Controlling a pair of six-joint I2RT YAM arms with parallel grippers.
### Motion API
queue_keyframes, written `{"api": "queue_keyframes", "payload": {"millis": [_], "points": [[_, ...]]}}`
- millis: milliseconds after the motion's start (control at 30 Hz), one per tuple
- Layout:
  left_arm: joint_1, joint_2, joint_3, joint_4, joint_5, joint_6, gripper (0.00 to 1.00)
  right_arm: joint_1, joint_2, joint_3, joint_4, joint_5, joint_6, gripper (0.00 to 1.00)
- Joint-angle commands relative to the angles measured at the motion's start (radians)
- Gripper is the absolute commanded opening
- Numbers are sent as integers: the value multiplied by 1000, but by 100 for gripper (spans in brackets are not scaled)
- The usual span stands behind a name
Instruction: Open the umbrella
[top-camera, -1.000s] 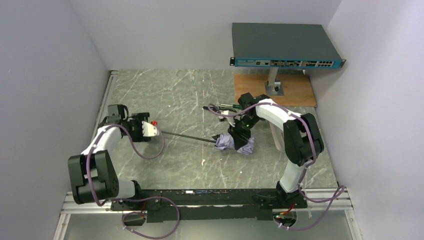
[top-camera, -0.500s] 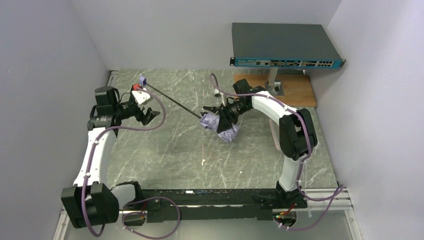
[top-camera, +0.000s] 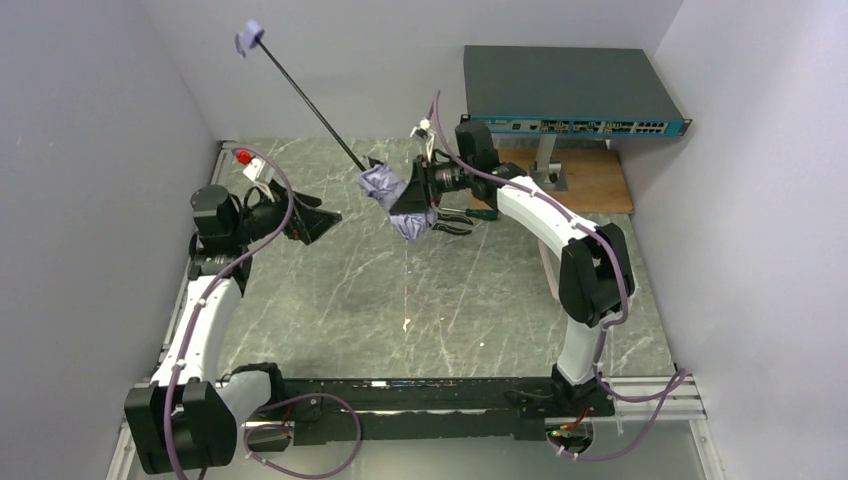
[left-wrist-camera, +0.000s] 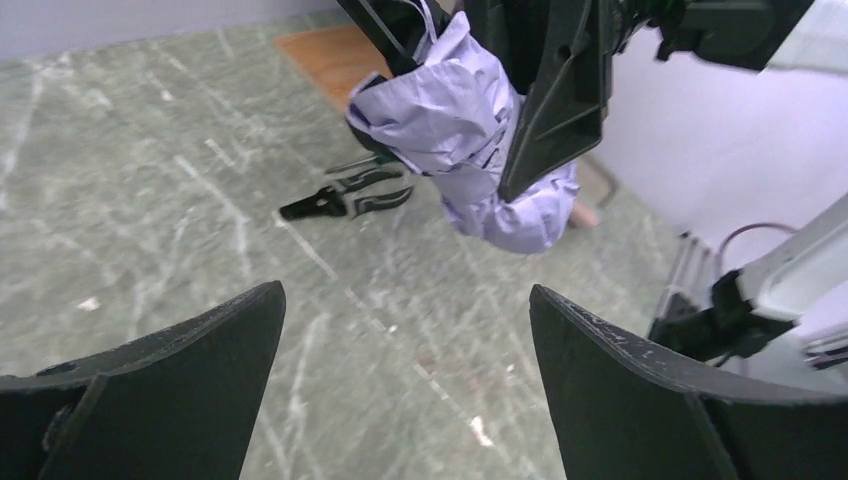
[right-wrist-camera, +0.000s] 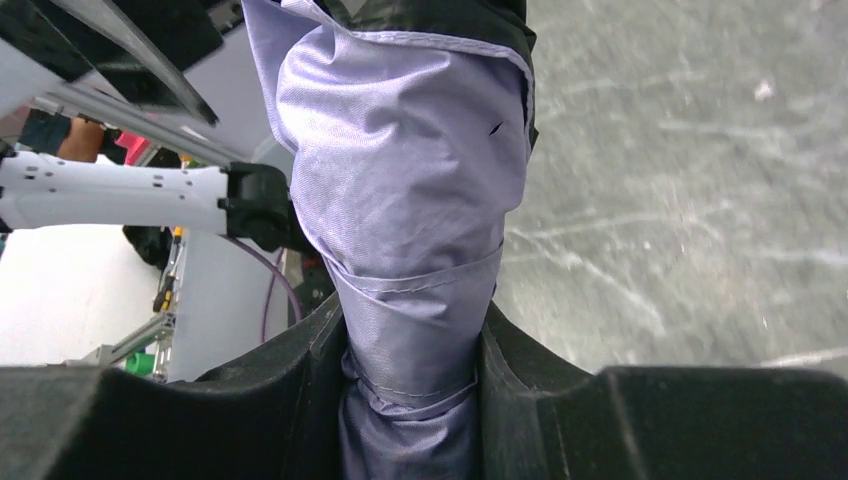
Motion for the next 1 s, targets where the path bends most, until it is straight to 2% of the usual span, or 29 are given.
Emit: {"api": "queue_keyframes", "payload": {"millis": [0,100,333,433,633,767,833,967], "points": [[-39,16,-13,330,37,-363,99,42,-35,101,198,-78,122,0],[-72,18,-18,401,22,-426,99,81,-40,131,115,-48,27,0],[-133,47,-11,482,-48,-505,100,127,-61,137,59,-33,-70,0],[-140,67,5,462,-92,-513,98,138,-66,157,29,-30,-123,0],[-152,115,32,485,-155,-590,89,163,-80,179,17,-13,-175,0],[-169,130,62,450,-171,-563,89,170,-87,171,34,-9,-164,0],[-172,133,65,440,-179,-570,84,170,-90,169,43,-13,-161,0],[-172,135,61,465,-182,-603,61,172,-83,192,15,-25,-184,3]]}}
